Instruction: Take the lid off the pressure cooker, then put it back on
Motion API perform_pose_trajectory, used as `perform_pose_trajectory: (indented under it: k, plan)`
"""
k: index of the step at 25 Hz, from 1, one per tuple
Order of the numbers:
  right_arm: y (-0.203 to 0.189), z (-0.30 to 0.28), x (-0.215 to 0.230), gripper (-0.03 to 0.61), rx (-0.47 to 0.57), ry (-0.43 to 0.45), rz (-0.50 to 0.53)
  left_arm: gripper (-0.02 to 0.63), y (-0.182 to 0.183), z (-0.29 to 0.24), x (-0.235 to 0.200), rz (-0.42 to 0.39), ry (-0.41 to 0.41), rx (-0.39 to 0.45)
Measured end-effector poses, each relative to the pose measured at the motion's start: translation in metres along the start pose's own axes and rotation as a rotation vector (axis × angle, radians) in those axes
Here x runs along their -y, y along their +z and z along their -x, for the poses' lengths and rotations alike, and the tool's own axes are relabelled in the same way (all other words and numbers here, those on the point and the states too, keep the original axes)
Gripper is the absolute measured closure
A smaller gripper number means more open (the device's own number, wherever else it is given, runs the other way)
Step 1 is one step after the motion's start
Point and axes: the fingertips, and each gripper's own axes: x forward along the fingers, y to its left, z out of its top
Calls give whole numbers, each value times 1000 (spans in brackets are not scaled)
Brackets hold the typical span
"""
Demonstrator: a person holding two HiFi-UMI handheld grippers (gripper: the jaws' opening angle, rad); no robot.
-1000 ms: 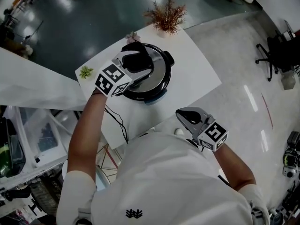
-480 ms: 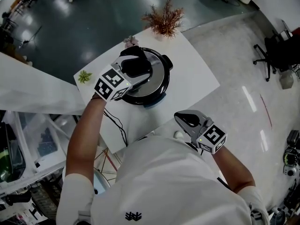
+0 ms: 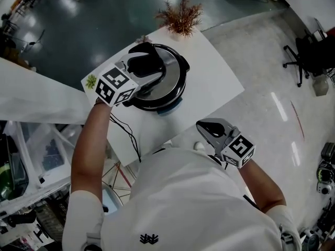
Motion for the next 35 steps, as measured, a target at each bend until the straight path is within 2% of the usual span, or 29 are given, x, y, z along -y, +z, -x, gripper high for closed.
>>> perform_pose_trajectory:
  k: [7,14,23,35]
  plan:
    - [-1,13,-2,565,4,26,13,322,17,18,3,7,47,13]
    - [-5,25,-4,565,-1,81,29,322,25,48,4,29,137,14]
    - [-7,25,-11,566,-18,193,68,322,11,104,10,92,287,1]
    - [-7,18,-29,565,-53,362,133,322,-27,178,42,205,483,-24]
